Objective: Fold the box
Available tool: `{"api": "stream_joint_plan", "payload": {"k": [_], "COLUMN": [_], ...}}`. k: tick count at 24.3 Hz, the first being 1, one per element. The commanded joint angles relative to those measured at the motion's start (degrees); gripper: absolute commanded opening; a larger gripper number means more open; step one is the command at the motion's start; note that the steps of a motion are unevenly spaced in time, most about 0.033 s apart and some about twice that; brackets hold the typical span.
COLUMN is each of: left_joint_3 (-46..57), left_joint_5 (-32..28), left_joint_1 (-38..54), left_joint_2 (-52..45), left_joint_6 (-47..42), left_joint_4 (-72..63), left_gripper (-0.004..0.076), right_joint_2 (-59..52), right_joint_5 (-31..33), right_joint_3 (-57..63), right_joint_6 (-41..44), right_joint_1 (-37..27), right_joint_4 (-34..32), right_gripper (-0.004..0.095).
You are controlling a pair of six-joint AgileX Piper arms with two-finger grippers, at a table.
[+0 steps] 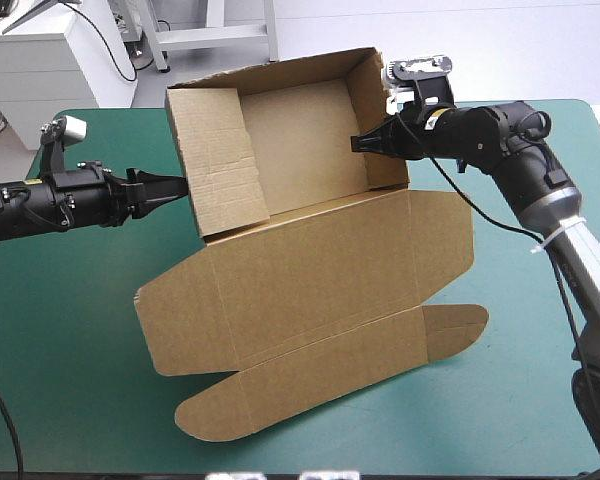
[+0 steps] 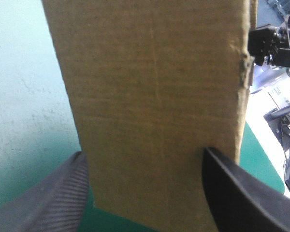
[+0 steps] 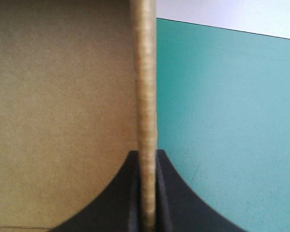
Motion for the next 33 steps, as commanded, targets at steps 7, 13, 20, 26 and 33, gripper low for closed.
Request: {"api": "stream_joint_plan", "payload": {"k": [7, 13, 20, 26, 33], "left_joint_3": [-1.6, -1.6, -1.6, -1.6, -1.6], "left_joint_5": [3.8, 3.8, 2.8, -0.3, -4.2], "left_joint_1": [-0.3, -0.3, -0.3, -0.3, -2.9], "left_joint_2": [-1.6, -2.0, -3.3, -3.3, -3.3], "left_joint_6": [-2.9, -2.9, -2.7, -4.7, -5.8], "left_joint_4": [-6.7, -6.8, -4.7, -3.3, 0.4], "left_gripper": [0.0531, 0.0531, 0.0531, 0.0526, 0.0465], "right_joint_2": [-2.5, -2.5, -2.5, -2.5, -2.5], "right_joint_5": [-4.4, -4.6, -4.9, -6.0, -7.7], "right_joint_3": [-1.6, -1.6, -1.6, -1.6, -1.6], "right_joint_6": [0.9, 2.4, 3.5, 3.3, 4.9], "right_joint_1": [1.1, 1.1, 1.4, 3.3, 7.1], "right_joint_4": [1.9, -0.5, 0.9, 1.6, -1.1], "right_gripper": [-0.0017, -0.0017, -0.0017, -0.0017, -0.0017]}}
